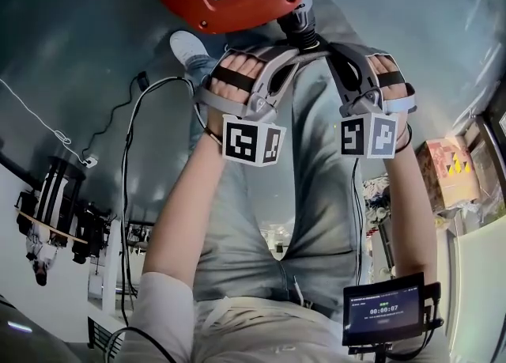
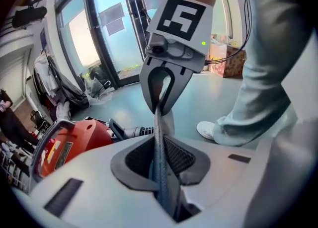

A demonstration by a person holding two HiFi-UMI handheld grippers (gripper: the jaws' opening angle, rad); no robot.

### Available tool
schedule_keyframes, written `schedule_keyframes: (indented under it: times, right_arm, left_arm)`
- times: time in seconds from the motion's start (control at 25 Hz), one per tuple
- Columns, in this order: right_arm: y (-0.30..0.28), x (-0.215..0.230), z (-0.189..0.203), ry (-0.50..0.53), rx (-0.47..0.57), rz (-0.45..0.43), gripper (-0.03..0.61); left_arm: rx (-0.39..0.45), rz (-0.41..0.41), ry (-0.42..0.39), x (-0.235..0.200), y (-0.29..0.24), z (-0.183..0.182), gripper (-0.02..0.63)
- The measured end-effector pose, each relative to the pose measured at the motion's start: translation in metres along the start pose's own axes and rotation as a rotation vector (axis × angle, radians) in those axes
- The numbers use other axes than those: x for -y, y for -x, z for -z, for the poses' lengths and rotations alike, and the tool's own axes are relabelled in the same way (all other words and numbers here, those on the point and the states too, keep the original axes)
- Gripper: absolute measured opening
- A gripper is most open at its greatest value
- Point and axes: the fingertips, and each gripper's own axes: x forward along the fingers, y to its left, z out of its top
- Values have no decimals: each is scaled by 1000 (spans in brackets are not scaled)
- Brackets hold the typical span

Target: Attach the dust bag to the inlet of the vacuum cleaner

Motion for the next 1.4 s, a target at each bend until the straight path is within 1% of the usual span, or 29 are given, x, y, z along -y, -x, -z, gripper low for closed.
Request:
schedule_keyframes:
  times: [0.04, 0.08, 0.12, 0.2, 0.28, 0.36, 0.44, 0.48, 0.56, 0.6, 0.64, 0.68, 0.72, 0.8, 0.84, 0.88, 0.96, 1.12, 1.2, 1.24, 1.28, 1.32, 1.4]
  right_arm:
    - [-1, 2, 1, -10, -3, -3, 32]
    - [-2, 3, 1, -14, -2, -10, 32]
    - [-2, 4, 1, -15, 0, -22, 32]
    - [-2, 5, 0, -29, 7, -50, 32]
    - [-2, 6, 1, -32, 9, -70, 32]
    - [-3, 7, 3, -5, 6, -80, 32]
    - [-3, 7, 4, 7, 8, -89, 32]
    - [-3, 8, 4, 7, 10, -91, 32]
    - [-3, 8, 3, 11, 12, -88, 32]
    - [-3, 9, 3, 13, 14, -85, 32]
    - [-3, 9, 3, 15, 15, -83, 32]
    - [-3, 10, 3, 17, 15, -83, 32]
    - [-3, 11, 3, 19, 15, -82, 32]
    - [-2, 12, 3, 24, 13, -82, 32]
    - [-2, 12, 3, 23, 12, -83, 32]
    - [-3, 13, 3, 21, 11, -83, 32]
    - [-4, 12, 2, 17, 7, -83, 32]
    - [-4, 12, 2, 27, 4, -93, 32]
    - [-3, 12, 1, 33, 14, -99, 32]
    - [-2, 12, 2, 37, 20, -104, 32]
    - [-1, 11, 2, 41, 25, -116, 32]
    - [0, 10, 3, 43, 32, -140, 32]
    - [5, 5, 3, 24, 50, -231, 34]
  left_arm:
    - [7, -1, 7, -1, -3, 0, 59]
    - [12, -3, 31, -2, -5, 0, 61]
    - [13, -1, 73, -2, -6, 1, 61]
    - [0, 31, 199, -1, -6, 3, 60]
    - [-14, 101, 337, 0, -6, 4, 61]
    - [-1, 174, 450, 0, 0, 4, 61]
    - [54, 235, 550, -5, 14, 3, 61]
    - [92, 249, 606, -11, 23, 3, 61]
    - [162, 227, 718, -34, 39, 8, 61]
    - [176, 209, 752, -44, 43, 13, 61]
    - [160, 214, 754, -49, 43, 20, 61]
    - [119, 241, 724, -48, 41, 27, 61]
    - [66, 279, 670, -42, 37, 34, 61]
    - [-27, 345, 529, -25, 23, 40, 61]
    - [-53, 364, 470, -17, 17, 39, 61]
    - [-64, 379, 433, -12, 11, 36, 61]
    - [-64, 393, 398, -6, 1, 30, 61]
    - [-67, 353, 326, -7, -9, 25, 61]
    - [-53, 338, 322, -6, -9, 25, 60]
    - [-47, 334, 327, -4, -9, 24, 37]
    - [-43, 326, 332, -3, -9, 23, 12]
    - [-42, 316, 335, -3, -9, 22, 11]
    - [-47, 296, 337, -3, -8, 22, 9]
